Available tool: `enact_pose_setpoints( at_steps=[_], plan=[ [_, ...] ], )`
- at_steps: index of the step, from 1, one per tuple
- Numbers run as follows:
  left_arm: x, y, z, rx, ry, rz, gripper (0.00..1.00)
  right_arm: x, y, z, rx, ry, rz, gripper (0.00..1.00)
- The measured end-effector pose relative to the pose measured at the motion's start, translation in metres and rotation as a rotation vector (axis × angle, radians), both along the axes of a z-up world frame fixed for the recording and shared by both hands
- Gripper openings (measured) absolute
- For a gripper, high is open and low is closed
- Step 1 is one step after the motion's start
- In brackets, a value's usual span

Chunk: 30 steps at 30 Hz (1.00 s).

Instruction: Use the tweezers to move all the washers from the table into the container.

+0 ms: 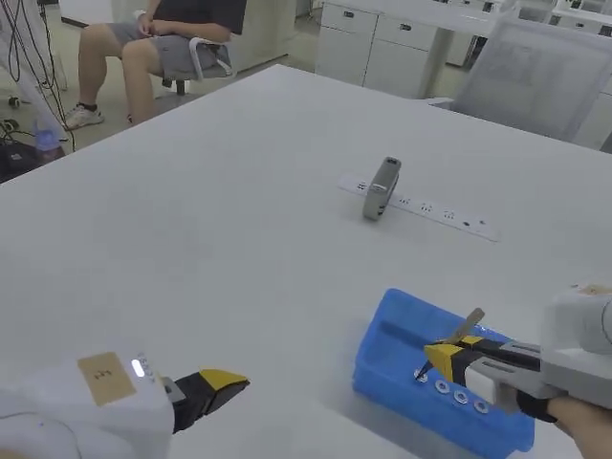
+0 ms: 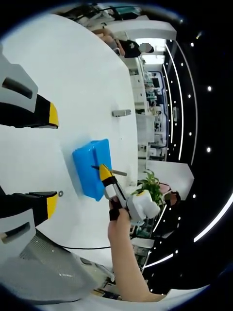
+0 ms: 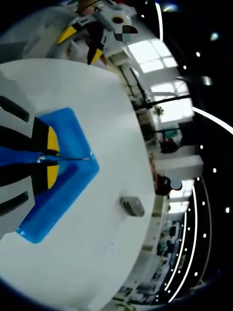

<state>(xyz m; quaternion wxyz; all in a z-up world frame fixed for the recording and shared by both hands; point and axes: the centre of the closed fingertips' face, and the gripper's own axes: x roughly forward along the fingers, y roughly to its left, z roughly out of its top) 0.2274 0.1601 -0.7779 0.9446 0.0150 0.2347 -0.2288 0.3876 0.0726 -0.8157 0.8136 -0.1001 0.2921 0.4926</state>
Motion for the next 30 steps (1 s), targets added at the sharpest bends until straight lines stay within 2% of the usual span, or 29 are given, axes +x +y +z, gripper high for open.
enact_pose_setpoints(
  at_steps=[9,19,30],
  plan=[
    [0.0,0.0,0.0,0.003,0.001,-0.002,0.51,-0.001,-0.002,0.001,-0.009,-0.012,0.004,0.04],
    [0.0,0.001,0.0,0.001,0.0,0.002,0.51,0.001,-0.002,0.021,0.021,-0.047,0.003,0.04],
    [0.0,0.001,0.0,0.002,-0.002,0.004,0.51,-0.018,-0.002,0.044,0.044,-0.077,0.028,0.04]
  ],
)
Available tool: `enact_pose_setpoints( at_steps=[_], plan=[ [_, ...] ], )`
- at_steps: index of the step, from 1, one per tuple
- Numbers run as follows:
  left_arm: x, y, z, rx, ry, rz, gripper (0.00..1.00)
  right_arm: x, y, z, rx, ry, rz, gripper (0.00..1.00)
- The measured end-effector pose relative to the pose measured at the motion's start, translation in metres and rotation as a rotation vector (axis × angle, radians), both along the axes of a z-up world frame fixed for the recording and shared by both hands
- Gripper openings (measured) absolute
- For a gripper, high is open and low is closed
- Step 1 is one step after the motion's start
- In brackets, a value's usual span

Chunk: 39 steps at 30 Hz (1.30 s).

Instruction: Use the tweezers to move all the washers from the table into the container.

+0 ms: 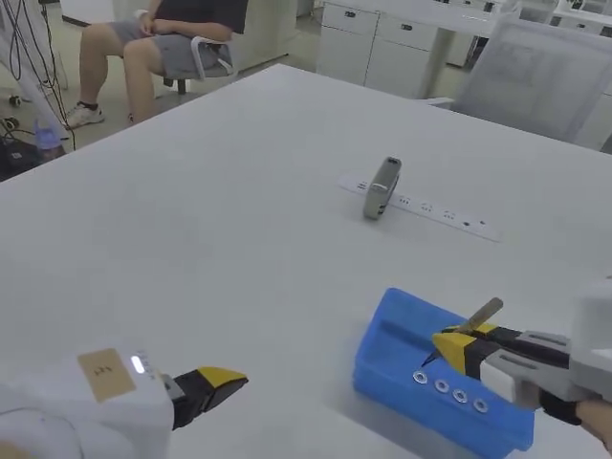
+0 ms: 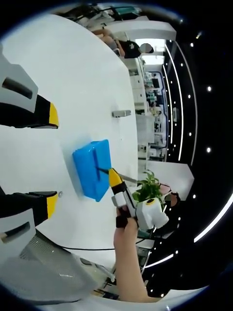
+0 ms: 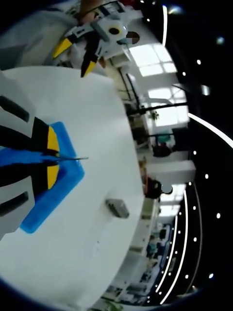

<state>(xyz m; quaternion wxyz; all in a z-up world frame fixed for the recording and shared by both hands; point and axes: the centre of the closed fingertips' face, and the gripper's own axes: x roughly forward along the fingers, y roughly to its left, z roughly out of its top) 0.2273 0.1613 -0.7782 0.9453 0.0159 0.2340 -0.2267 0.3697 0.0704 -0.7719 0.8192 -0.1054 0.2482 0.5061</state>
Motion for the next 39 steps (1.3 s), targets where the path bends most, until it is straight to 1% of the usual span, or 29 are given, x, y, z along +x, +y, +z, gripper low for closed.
enact_pose_setpoints(
  at_steps=[7,9,13,17,18,20,21,30,35,39],
  plan=[
    [0.0,0.0,-0.001,0.002,0.003,-0.003,0.51,-0.015,0.0,0.017,0.025,-0.014,0.026,0.04],
    [0.0,0.0,-0.001,0.002,0.004,-0.004,0.5,-0.019,0.001,0.018,0.023,-0.015,0.037,0.04],
    [0.0,0.0,-0.001,0.003,0.005,-0.004,0.5,-0.034,0.001,0.018,0.02,-0.006,0.064,0.04],
    [0.0,0.0,-0.001,0.003,0.005,-0.004,0.5,-0.046,0.0,0.011,0.008,0.016,0.082,0.04],
    [0.0,0.0,-0.002,0.003,0.005,-0.005,0.5,-0.05,-0.001,0.007,0.005,0.035,0.083,0.04],
    [0.0,0.0,-0.002,0.005,0.006,-0.006,0.5,-0.056,-0.002,0.001,-0.002,0.046,0.089,0.04],
    [-0.001,-0.001,-0.002,0.005,0.007,-0.007,0.5,-0.06,-0.002,-0.002,-0.005,0.06,0.092,0.04],
    [-0.001,-0.001,-0.003,0.008,0.011,-0.009,0.5,-0.083,-0.008,-0.027,-0.032,0.133,0.098,0.04],
    [-0.001,-0.001,-0.003,0.011,0.013,-0.013,0.5,-0.092,-0.01,-0.037,-0.046,0.163,0.111,0.04],
    [-0.001,-0.001,-0.004,0.013,0.015,-0.013,0.5,-0.095,-0.011,-0.04,-0.048,0.183,0.115,0.04]
  ],
)
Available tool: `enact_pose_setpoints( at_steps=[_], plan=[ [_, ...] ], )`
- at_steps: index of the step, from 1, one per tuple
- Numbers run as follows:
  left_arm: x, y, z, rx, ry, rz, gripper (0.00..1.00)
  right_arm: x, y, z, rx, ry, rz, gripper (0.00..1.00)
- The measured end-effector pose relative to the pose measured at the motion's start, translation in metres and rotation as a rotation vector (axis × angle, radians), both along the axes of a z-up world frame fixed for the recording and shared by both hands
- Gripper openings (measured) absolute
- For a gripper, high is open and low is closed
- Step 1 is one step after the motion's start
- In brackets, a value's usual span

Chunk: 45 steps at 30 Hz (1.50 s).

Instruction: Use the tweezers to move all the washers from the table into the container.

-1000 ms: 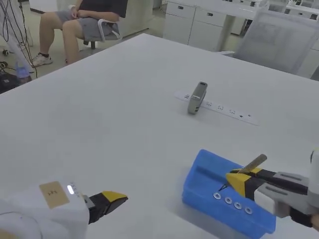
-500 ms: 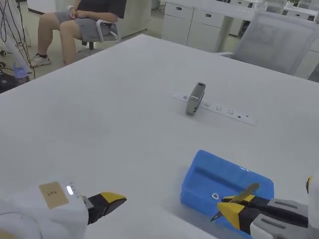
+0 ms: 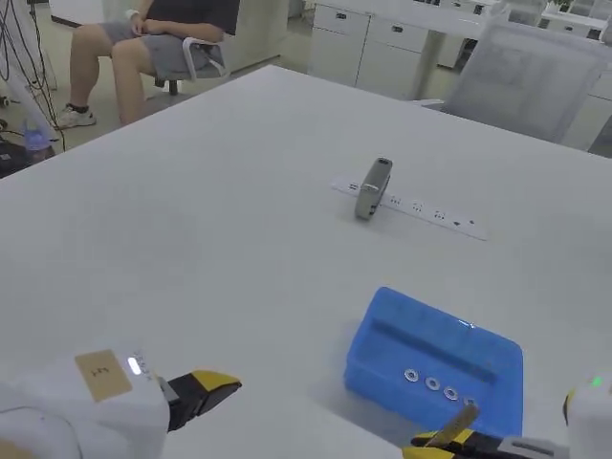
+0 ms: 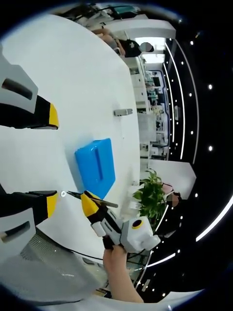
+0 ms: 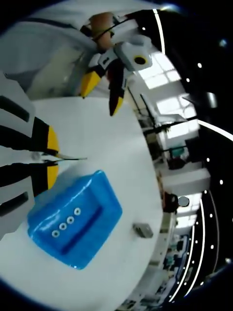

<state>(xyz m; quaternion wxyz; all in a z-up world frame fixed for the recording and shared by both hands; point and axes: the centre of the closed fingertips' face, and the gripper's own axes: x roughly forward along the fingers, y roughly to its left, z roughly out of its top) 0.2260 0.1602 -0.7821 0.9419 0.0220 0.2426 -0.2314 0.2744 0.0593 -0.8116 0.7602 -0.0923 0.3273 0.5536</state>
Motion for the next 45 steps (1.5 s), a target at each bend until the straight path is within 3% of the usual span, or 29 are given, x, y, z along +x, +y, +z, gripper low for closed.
enact_pose_setpoints(
  at_steps=[15,21,23,31,37,42,45],
  plan=[
    [0.0,0.0,-0.001,0.005,0.006,-0.006,0.49,-0.012,-0.001,-0.009,-0.04,0.01,0.039,0.04],
    [-0.001,-0.001,-0.002,0.011,0.011,-0.013,0.49,-0.013,0.0,-0.009,-0.043,0.001,0.042,0.04],
    [-0.001,-0.001,-0.003,0.011,0.011,-0.013,0.49,-0.012,0.0,-0.007,-0.045,-0.024,0.044,0.04],
    [-0.001,-0.002,-0.003,0.014,0.015,-0.018,0.49,-0.017,0.001,-0.011,-0.064,-0.022,0.071,0.04],
    [-0.001,-0.001,-0.003,0.014,0.014,-0.015,0.49,-0.022,0.003,-0.011,-0.091,-0.086,0.122,0.04],
    [-0.001,0.0,-0.002,0.008,0.013,-0.008,0.49,-0.03,0.005,-0.012,-0.11,-0.166,0.175,0.04],
    [-0.001,-0.001,-0.003,0.011,0.013,-0.012,0.49,-0.031,0.005,-0.011,-0.11,-0.178,0.177,0.04]
  ],
)
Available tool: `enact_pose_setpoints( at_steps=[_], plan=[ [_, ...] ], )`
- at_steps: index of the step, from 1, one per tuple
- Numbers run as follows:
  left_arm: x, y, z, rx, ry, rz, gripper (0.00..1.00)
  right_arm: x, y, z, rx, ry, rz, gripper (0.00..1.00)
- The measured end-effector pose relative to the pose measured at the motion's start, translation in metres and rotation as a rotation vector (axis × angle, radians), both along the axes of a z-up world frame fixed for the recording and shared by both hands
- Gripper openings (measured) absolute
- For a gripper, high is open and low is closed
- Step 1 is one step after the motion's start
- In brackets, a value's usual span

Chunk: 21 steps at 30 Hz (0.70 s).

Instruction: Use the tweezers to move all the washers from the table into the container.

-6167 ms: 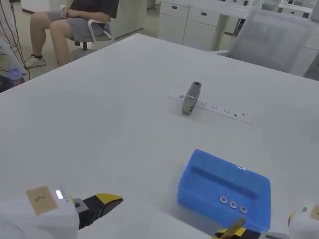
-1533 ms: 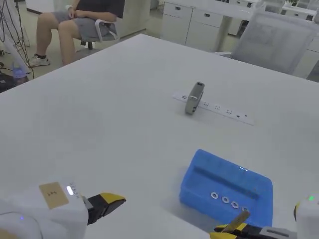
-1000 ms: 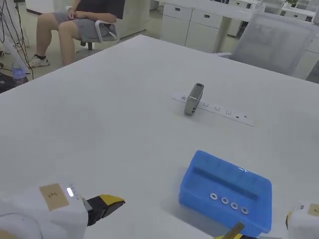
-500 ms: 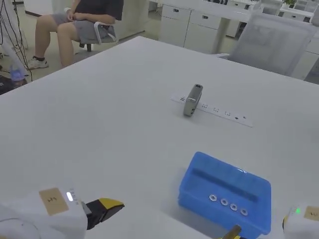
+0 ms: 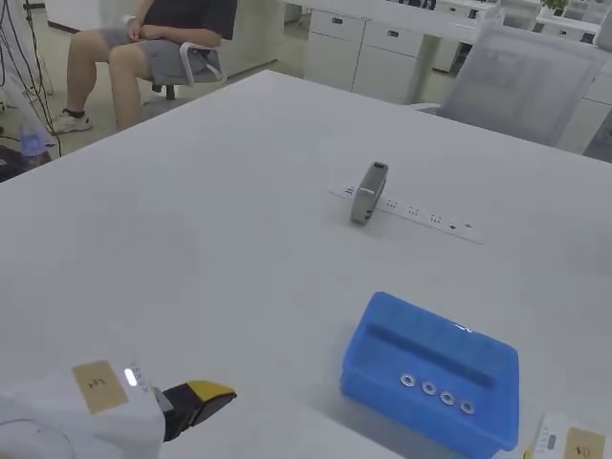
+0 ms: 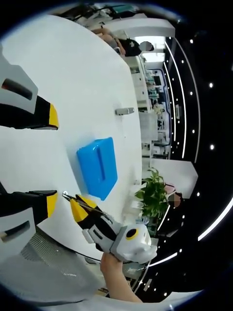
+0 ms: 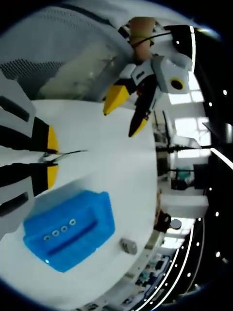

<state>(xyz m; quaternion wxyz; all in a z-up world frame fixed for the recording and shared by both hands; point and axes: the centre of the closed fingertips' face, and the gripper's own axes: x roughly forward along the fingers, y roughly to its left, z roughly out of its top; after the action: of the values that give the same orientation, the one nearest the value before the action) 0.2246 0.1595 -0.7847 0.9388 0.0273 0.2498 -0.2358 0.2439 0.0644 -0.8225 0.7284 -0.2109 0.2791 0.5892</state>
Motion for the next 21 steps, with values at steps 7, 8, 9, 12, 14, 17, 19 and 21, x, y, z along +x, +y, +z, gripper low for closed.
enact_pose_setpoints(
  at_steps=[7,8,9,12,14,17,19,21],
  plan=[
    [0.0,0.0,0.0,0.001,-0.001,-0.001,0.49,0.007,-0.003,0.006,0.084,0.098,-0.112,0.04],
    [0.0,0.0,0.0,0.001,-0.001,0.0,0.49,0.01,-0.003,0.009,0.105,0.115,-0.132,0.04],
    [0.0,0.001,0.0,0.0,-0.001,0.002,0.49,0.012,-0.005,0.011,0.109,0.116,-0.138,0.04],
    [0.0,0.0,0.0,0.0,0.0,0.001,0.49,0.022,-0.008,0.022,0.127,0.1,-0.151,0.04],
    [0.0,0.0,-0.001,0.001,0.002,-0.001,0.49,0.029,-0.008,0.029,0.141,0.093,-0.161,0.04],
    [0.0,0.0,-0.001,0.002,0.003,-0.003,0.49,0.044,-0.009,0.045,0.16,0.051,-0.184,0.04],
    [0.0,0.0,-0.001,0.001,0.003,-0.002,0.49,0.054,-0.01,0.056,0.192,0.039,-0.21,0.04],
    [0.0,0.0,-0.001,0.0,0.003,-0.003,0.49,0.062,-0.01,0.064,0.218,0.032,-0.227,0.04]
  ],
)
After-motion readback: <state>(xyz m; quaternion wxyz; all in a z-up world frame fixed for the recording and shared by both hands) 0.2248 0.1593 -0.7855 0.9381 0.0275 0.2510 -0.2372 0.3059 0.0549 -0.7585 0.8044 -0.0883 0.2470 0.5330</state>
